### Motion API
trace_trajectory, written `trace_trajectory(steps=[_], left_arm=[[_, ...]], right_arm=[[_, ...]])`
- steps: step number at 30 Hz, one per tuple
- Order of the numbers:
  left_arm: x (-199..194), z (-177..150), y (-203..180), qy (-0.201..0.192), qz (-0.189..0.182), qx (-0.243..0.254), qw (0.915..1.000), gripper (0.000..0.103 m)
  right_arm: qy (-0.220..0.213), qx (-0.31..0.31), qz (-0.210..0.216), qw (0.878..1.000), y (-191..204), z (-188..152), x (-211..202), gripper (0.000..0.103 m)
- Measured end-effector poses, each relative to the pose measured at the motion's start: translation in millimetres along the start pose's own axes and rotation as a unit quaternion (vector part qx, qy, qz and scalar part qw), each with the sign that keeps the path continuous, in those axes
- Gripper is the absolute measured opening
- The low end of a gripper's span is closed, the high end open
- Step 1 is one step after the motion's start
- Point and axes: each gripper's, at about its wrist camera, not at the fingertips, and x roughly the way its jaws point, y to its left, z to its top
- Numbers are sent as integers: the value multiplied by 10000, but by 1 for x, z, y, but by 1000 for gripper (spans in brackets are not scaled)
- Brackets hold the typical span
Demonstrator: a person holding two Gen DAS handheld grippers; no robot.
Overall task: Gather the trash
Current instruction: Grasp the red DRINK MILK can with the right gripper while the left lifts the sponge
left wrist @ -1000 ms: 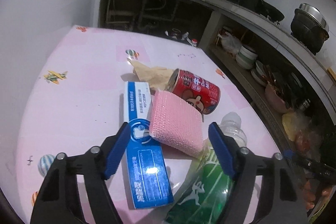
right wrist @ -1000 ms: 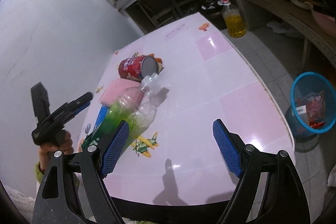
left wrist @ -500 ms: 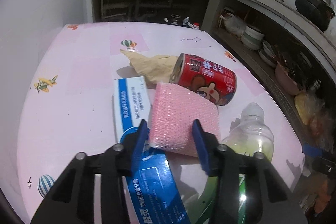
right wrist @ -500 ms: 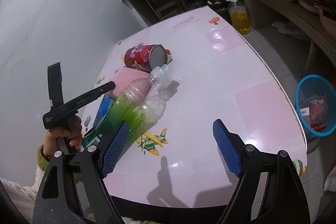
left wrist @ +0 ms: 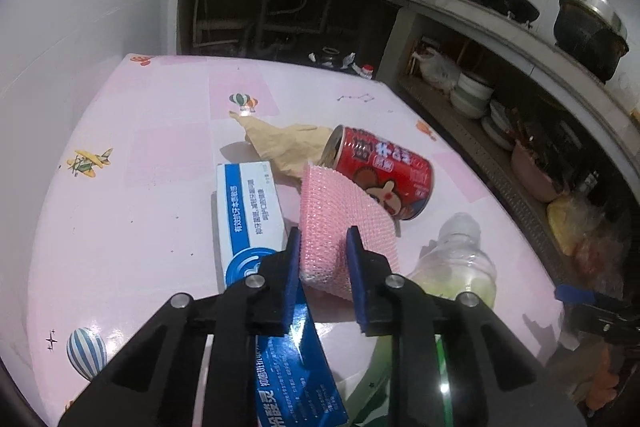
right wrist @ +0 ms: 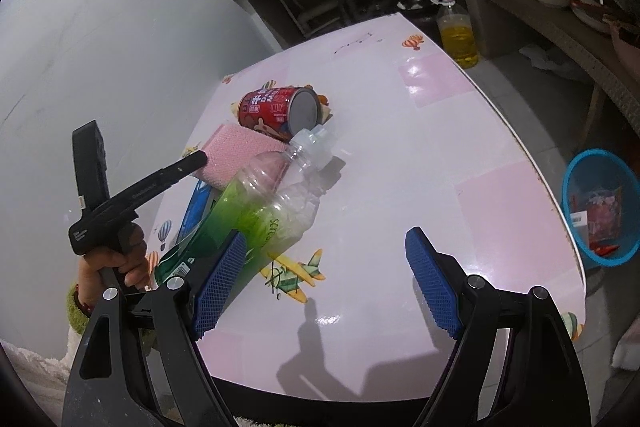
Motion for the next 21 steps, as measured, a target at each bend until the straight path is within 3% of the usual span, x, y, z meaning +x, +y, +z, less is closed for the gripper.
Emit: trace_trajectory(steps=[7, 14, 18, 21], left_arm=[[-17, 5, 5, -295, -152, -151, 9993, 16], [-39, 13, 12, -673, -232, -306, 9970, 15], [-60, 20, 19, -982, -138, -379, 9943, 15], [-73, 24, 25, -1186, 17, -457, 9919, 15]], right_arm=[[-272, -194, -99, 9994, 3, 16, -10, 78], [-744, -988, 9, 9923, 25, 56, -13, 78], [-893, -2035, 135, 9749, 53, 94, 3, 80], [-689, -2761, 235, 9584, 72, 115, 30, 82]])
